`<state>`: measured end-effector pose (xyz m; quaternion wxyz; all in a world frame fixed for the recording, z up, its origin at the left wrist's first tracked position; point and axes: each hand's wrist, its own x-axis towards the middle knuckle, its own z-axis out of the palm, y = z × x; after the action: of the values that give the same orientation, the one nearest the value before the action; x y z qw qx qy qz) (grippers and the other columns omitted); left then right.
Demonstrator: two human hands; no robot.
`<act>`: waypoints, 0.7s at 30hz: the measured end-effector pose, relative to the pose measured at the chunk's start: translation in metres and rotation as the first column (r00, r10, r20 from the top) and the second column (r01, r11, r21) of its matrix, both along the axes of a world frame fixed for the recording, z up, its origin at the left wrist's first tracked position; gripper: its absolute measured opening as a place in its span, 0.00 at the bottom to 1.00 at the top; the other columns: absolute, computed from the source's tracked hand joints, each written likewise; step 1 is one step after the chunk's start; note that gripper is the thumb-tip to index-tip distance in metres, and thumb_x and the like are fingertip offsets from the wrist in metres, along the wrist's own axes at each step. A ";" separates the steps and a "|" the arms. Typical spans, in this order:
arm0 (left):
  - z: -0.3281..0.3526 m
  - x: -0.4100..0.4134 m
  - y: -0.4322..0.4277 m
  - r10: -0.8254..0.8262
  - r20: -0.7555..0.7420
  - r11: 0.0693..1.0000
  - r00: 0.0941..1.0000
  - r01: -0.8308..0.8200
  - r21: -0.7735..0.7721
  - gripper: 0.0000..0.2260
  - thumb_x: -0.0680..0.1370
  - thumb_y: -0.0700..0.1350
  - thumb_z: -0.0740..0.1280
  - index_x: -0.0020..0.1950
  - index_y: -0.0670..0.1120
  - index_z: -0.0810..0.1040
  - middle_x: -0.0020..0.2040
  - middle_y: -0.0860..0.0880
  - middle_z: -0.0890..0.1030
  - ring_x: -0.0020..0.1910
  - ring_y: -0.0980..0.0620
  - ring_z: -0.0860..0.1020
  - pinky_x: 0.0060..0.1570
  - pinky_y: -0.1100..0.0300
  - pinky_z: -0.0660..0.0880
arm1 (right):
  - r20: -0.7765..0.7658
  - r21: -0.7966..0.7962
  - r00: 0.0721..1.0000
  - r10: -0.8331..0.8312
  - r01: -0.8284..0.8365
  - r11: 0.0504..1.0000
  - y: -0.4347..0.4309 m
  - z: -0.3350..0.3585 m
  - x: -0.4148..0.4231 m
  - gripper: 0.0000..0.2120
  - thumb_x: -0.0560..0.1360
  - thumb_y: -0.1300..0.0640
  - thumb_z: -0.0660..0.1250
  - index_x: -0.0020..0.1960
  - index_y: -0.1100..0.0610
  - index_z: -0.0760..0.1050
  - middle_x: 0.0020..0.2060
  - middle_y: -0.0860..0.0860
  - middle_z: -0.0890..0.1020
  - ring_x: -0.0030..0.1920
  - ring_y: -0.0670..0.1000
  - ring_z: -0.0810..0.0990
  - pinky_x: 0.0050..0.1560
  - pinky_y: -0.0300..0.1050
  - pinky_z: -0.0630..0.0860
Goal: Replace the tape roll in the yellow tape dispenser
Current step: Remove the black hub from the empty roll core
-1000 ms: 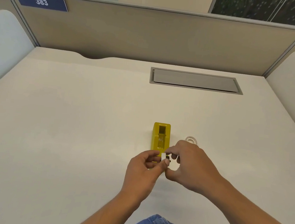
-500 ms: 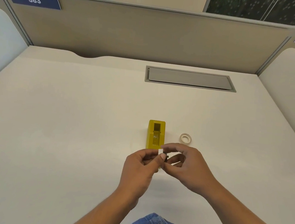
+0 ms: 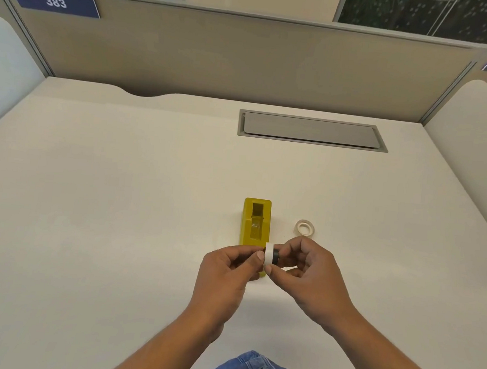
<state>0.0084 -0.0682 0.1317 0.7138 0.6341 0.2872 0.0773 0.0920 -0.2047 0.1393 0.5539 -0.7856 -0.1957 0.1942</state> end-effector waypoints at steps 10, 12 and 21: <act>0.002 0.000 0.003 0.005 -0.033 1.000 0.999 -0.005 0.005 0.08 0.78 0.43 0.68 0.52 0.51 0.85 0.44 0.54 0.86 0.44 0.55 0.83 0.43 0.63 0.81 | -0.065 0.045 0.997 -0.034 0.037 0.998 -0.001 -0.002 -0.001 0.08 0.69 0.58 0.77 0.44 0.49 0.80 0.38 0.45 0.84 0.36 0.45 0.82 0.37 0.35 0.77; 0.001 0.001 0.002 0.017 -0.057 0.999 0.998 -0.016 0.028 0.07 0.77 0.42 0.69 0.51 0.52 0.85 0.44 0.53 0.86 0.44 0.53 0.83 0.45 0.60 0.81 | -0.092 0.061 0.995 -0.029 0.035 0.998 -0.001 -0.002 -0.001 0.08 0.69 0.59 0.77 0.44 0.49 0.80 0.38 0.45 0.83 0.35 0.44 0.80 0.37 0.36 0.77; 0.000 0.007 0.001 0.002 -0.097 0.998 0.995 0.005 0.068 0.07 0.79 0.43 0.66 0.46 0.52 0.83 0.42 0.54 0.85 0.43 0.53 0.82 0.43 0.61 0.79 | -0.107 0.056 0.994 -0.033 0.039 0.998 0.001 -0.003 0.001 0.12 0.68 0.60 0.77 0.46 0.52 0.76 0.40 0.45 0.85 0.35 0.47 0.81 0.37 0.39 0.79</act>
<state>0.0154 -0.0676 0.1312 0.6771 0.6612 0.3182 0.0556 0.0927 -0.2034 0.1363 0.5894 -0.7613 -0.1574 0.2199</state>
